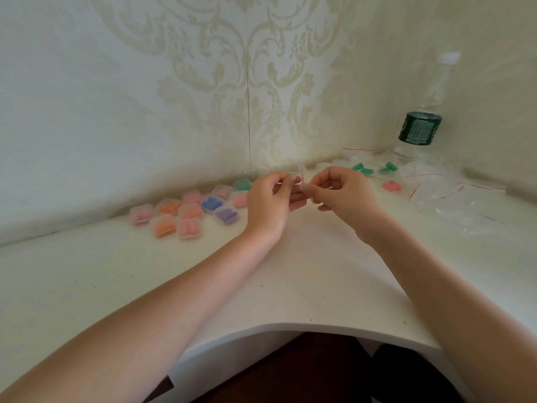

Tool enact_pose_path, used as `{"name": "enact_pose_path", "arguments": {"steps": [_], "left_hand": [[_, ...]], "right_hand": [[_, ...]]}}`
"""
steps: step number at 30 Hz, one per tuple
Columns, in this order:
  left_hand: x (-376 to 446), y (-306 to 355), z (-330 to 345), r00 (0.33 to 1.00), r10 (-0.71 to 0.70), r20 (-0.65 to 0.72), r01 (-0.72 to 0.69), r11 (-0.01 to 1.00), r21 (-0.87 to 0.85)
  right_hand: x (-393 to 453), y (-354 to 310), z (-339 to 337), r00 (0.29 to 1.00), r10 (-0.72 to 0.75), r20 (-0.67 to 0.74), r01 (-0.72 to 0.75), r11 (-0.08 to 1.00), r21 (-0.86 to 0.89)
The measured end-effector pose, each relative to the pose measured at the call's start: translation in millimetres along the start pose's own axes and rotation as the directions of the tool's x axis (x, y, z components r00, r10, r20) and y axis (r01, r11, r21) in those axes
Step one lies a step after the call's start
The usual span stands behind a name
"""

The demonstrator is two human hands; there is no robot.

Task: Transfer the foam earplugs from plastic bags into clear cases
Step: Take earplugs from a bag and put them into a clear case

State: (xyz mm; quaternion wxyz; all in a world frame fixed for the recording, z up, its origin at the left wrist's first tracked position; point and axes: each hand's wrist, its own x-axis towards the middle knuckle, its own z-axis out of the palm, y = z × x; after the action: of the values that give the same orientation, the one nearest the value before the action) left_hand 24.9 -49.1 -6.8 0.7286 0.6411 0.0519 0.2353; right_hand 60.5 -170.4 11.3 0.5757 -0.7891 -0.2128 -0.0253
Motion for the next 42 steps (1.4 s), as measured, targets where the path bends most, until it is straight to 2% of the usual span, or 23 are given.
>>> {"name": "enact_pose_path", "arguments": {"steps": [5,10,16,22,35,39,42], "left_hand": [[-2,7,1,0.992,-0.123,-0.011,0.12,0.978,-0.172],[0,5,-2,0.98,-0.2,-0.001,0.195,0.953,-0.232],[-2,6,-5,0.982,-0.183,0.047,0.187,0.973,-0.138],[-1,10,-5,0.969,-0.246,0.003,0.245,0.962,-0.123],[0,11,-6,0.976,-0.217,-0.002,0.217,0.976,0.009],[2,5,-9,0.977,-0.209,-0.047,0.21,0.977,0.025],[4,4,-10,0.976,-0.209,-0.062,0.21,0.978,0.014]], "right_hand": [[1,3,3,0.992,-0.125,-0.026,0.119,0.978,-0.171],[1,7,6,0.976,-0.218,-0.025,0.207,0.954,-0.219],[-2,7,10,0.969,-0.246,0.026,0.245,0.94,-0.236],[-2,9,8,0.958,-0.283,0.052,0.287,0.929,-0.232],[-4,11,9,0.93,-0.326,0.169,0.367,0.86,-0.355],[-6,10,9,0.924,-0.342,0.17,0.38,0.862,-0.335],[-5,10,10,0.944,-0.304,0.126,0.328,0.895,-0.303]]}}
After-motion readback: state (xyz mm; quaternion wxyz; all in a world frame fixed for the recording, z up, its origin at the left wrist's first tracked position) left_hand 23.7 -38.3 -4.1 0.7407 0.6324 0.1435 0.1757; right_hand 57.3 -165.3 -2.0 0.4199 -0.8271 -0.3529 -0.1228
